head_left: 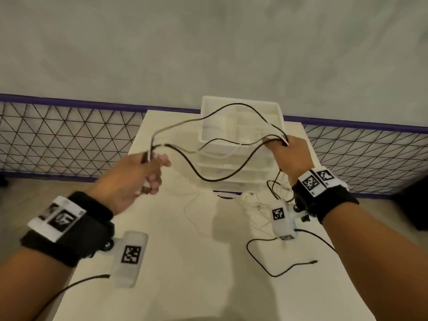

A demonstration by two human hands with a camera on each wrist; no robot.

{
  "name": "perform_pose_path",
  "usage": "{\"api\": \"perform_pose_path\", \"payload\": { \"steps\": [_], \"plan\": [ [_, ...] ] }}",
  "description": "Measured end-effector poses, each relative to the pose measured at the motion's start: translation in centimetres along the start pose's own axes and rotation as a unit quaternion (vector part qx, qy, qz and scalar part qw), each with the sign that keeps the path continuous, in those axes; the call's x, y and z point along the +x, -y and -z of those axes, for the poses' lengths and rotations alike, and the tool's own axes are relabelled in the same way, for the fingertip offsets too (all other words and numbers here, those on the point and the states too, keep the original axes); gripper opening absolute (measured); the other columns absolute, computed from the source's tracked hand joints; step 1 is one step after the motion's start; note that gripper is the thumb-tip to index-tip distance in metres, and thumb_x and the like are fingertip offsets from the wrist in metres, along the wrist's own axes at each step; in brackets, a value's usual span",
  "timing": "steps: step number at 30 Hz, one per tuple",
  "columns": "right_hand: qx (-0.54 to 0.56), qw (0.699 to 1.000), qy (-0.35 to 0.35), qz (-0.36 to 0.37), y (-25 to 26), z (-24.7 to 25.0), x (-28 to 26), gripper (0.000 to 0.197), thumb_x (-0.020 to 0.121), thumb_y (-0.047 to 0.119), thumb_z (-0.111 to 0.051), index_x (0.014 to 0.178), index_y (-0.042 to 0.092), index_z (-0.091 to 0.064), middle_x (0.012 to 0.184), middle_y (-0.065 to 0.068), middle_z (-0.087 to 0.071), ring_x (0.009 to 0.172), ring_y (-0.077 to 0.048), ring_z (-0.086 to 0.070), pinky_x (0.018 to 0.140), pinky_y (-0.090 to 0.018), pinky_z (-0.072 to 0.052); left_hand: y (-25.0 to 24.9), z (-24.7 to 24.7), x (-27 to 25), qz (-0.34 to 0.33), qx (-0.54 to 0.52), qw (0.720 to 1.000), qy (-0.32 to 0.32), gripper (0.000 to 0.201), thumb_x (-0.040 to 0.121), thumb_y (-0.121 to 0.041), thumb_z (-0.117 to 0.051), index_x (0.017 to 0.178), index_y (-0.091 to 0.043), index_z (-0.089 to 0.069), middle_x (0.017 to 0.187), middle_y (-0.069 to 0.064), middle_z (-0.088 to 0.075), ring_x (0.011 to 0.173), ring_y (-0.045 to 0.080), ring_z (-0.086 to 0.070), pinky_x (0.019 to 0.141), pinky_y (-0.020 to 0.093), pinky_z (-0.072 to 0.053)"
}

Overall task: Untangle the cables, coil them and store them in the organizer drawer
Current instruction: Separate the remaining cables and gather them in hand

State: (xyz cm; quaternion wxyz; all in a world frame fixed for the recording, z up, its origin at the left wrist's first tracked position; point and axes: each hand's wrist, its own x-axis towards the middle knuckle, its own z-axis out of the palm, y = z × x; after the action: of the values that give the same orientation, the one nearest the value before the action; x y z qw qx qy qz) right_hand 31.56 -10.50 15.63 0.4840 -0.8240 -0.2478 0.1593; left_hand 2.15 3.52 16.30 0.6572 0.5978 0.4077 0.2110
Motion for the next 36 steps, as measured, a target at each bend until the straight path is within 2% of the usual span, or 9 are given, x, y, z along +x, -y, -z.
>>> {"api": "perform_pose_path", "payload": {
  "steps": [7, 11, 15, 18, 23, 27, 29, 33, 36],
  "plan": [
    [-0.149, 0.954, 0.156, 0.209, 4.1, 1.2, -1.7, 0.008, 0.093, 0.020, -0.062, 0.097, 0.022, -0.069, 0.076, 0.011, -0.062, 0.063, -0.003, -0.052, 0.060, -0.018, -0.039, 1.3, -5.3, 0.7, 0.062, -0.082, 0.995, 0.014, 0.032, 0.097, -0.039, -0.059, 0.079, -0.012, -0.059, 0.049, -0.006, -0.033, 0.041, 0.011, -0.033, 0.044, 0.024, -0.029],
    [-0.269, 0.940, 0.141, 0.156, 0.6, 4.9, 0.5, 0.023, 0.092, 0.014, -0.057, 0.099, 0.027, -0.074, 0.077, 0.006, -0.063, 0.061, -0.008, -0.053, 0.055, -0.014, -0.037, 0.5, -1.9, 1.6, 0.050, -0.175, 0.982, -0.040, 0.038, 0.098, -0.047, -0.054, 0.073, -0.018, -0.052, 0.050, -0.008, -0.030, 0.039, 0.008, -0.028, 0.036, 0.021, -0.026],
    [-0.296, 0.948, 0.020, 0.118, -3.4, 6.1, 2.2, 0.039, 0.088, 0.043, -0.069, 0.121, 0.023, -0.064, 0.114, -0.007, -0.062, 0.103, -0.023, -0.060, 0.082, -0.030, -0.043, 0.7, 0.3, 2.2, 0.035, -0.193, 0.980, -0.040, 0.037, 0.097, -0.048, -0.054, 0.074, -0.019, -0.052, 0.049, -0.009, -0.030, 0.039, 0.006, -0.027, 0.035, 0.021, -0.026],
    [-0.315, 0.948, -0.011, 0.039, -5.2, 5.0, 1.1, 0.056, 0.075, 0.054, -0.078, 0.115, 0.020, -0.057, 0.110, -0.005, -0.058, 0.095, -0.024, -0.060, 0.080, -0.036, -0.050, 2.3, -1.3, 1.9, 0.055, -0.114, 0.992, -0.011, 0.034, 0.098, -0.041, -0.055, 0.077, -0.015, -0.052, 0.047, -0.008, -0.029, 0.036, 0.007, -0.027, 0.034, 0.021, -0.023],
    [-0.393, 0.893, 0.220, -0.025, -9.7, 0.2, -3.2, 0.042, 0.087, 0.058, -0.063, 0.066, 0.021, -0.056, 0.075, 0.001, -0.061, 0.076, -0.021, -0.061, 0.067, -0.030, -0.046, 5.4, -4.2, 0.5, 0.117, -0.042, 0.992, 0.028, 0.028, 0.100, -0.031, -0.055, 0.085, -0.007, -0.055, 0.051, -0.005, -0.030, 0.041, 0.010, -0.028, 0.039, 0.021, -0.021],
    [-0.431, 0.848, 0.304, -0.044, -14.4, -3.9, -6.7, 0.039, 0.091, 0.042, -0.059, 0.123, 0.020, -0.061, 0.124, -0.005, -0.061, 0.118, -0.030, -0.059, 0.096, -0.035, -0.048, 5.7, -5.7, 0.0, 0.123, -0.046, 0.990, 0.041, 0.025, 0.100, -0.028, -0.055, 0.087, -0.006, -0.058, 0.052, -0.005, -0.035, 0.044, 0.011, -0.032, 0.041, 0.023, -0.026],
    [-0.468, 0.821, 0.324, -0.036, -15.2, -4.8, -7.7, 0.036, 0.096, 0.029, -0.051, 0.128, 0.013, -0.055, 0.126, -0.013, -0.060, 0.119, -0.035, -0.058, 0.097, -0.039, -0.046, 4.9, -5.7, 0.2, 0.114, -0.061, 0.991, 0.040, 0.025, 0.100, -0.028, -0.055, 0.087, -0.006, -0.059, 0.054, -0.003, -0.038, 0.044, 0.011, -0.035, 0.042, 0.023, -0.028],
    [-0.365, 0.874, 0.320, 0.015, -11.9, -3.6, -6.8, 0.013, 0.090, 0.018, -0.052, 0.091, 0.028, -0.061, 0.097, 0.000, -0.070, 0.094, -0.024, -0.067, 0.077, -0.028, -0.051, 2.1, -5.0, 0.2, 0.085, -0.070, 0.993, 0.037, 0.029, 0.101, -0.030, -0.054, 0.080, -0.010, -0.054, 0.060, 0.004, -0.054, 0.048, 0.015, -0.050, 0.046, 0.026, -0.045],
    [-0.204, 0.911, 0.352, 0.062, -6.9, -1.6, -5.7, 0.017, 0.094, 0.016, -0.054, 0.086, 0.029, -0.062, 0.077, 0.007, -0.069, 0.071, -0.012, -0.070, 0.070, -0.032, -0.058, 0.5, -5.4, 0.1, 0.040, -0.035, 0.997, 0.047, 0.030, 0.102, -0.032, -0.051, 0.085, -0.007, -0.058, 0.085, 0.015, -0.076, 0.074, 0.026, -0.073, 0.074, 0.038, -0.060]
  ]
}}
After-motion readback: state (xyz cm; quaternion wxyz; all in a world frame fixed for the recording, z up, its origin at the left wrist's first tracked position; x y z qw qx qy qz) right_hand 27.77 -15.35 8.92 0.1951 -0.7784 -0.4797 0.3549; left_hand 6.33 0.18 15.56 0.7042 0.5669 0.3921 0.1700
